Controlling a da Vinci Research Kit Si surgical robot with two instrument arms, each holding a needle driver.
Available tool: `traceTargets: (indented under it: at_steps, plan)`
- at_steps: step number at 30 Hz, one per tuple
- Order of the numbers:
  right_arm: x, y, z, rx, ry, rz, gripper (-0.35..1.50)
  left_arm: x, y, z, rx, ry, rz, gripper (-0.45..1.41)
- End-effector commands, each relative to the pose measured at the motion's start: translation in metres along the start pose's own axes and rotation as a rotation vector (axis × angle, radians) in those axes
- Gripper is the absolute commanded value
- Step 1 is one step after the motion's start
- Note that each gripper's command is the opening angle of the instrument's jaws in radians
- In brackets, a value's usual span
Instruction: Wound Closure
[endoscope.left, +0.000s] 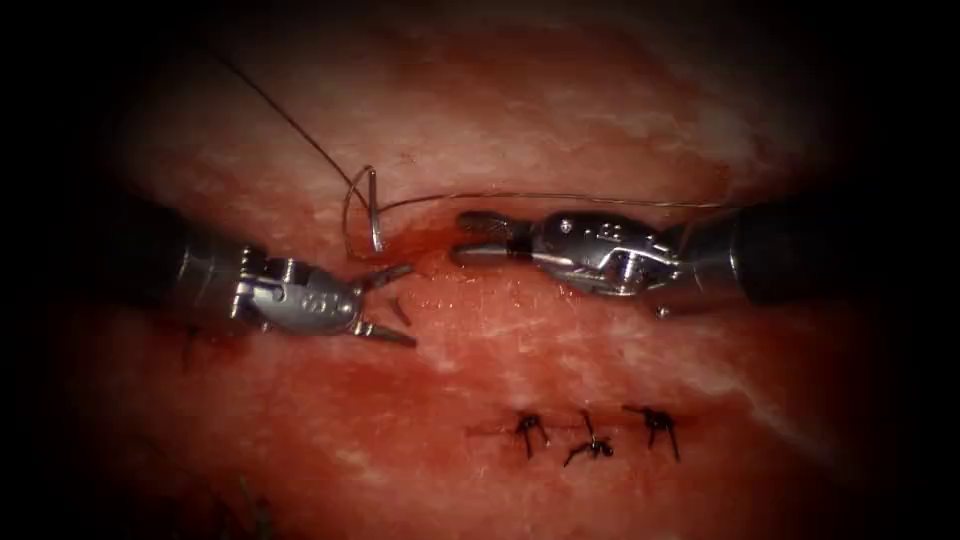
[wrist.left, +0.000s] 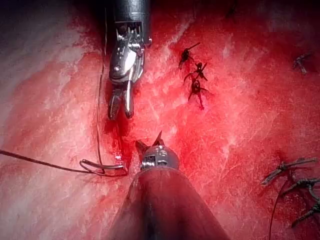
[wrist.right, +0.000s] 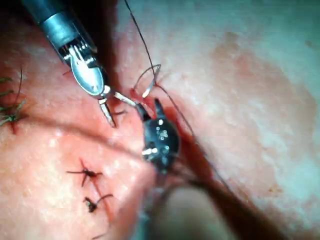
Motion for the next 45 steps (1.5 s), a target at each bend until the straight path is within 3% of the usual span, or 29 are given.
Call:
traceTargets:
  at_steps: [1,2,3,12,18,21,29,32,34,39,45]
  plan:
    - [-0.0007,-0.0004,0.0007,0.002,-0.001,0.001,0.19,-0.0004,0.0007,0.0006,-0.003,-0.001,-0.005,-0.11]
    - [-0.0007,-0.0004,0.0007,0.002,-0.001,0.001,0.19,-0.0005,0.0007,0.0006,-0.003,-0.001,-0.017,-0.35]
    - [-0.0007,-0.0005,0.0007,0.002,-0.001,0.001,0.19,-0.0006,0.0006,0.0005,-0.005,-0.001,-0.046,-0.45]
    - [-0.0007,-0.0006,0.0007,0.009,-0.002,0.007,0.19,0.0003,0.0011,-0.0007,-0.034,0.030,-0.231,-0.45]
    - [-0.0007,-0.0006,0.0007,0.009,-0.002,0.007,0.19,0.0020,0.0025,-0.0019,-0.186,0.145,-0.474,-0.45]
    - [-0.0008,-0.0008,0.0007,0.022,-0.005,0.018,0.17,0.0047,0.0034,-0.0035,-0.301,0.259,-0.646,-0.45]
    - [-0.0008,-0.0012,0.0009,0.038,-0.008,0.029,0.17,0.0091,0.0050,-0.0079,-0.480,0.346,-0.793,-0.45]
    - [-0.0009,-0.0012,0.0009,0.041,-0.008,0.034,0.17,0.0106,0.0059,-0.0096,-0.516,0.344,-0.790,-0.45]
    - [-0.0009,-0.0013,0.0009,0.042,-0.009,0.034,0.17,0.0119,0.0059,-0.0106,-0.505,0.375,-0.669,-0.45]
    - [-0.0010,-0.0014,0.0009,0.043,-0.009,0.033,0.17,0.0143,0.0041,-0.0124,-0.289,0.397,-0.353,-0.45]
    - [-0.0008,-0.0015,0.0008,0.044,-0.009,0.046,0.19,0.0153,0.0019,-0.0146,-0.150,0.381,-0.205,-0.45]
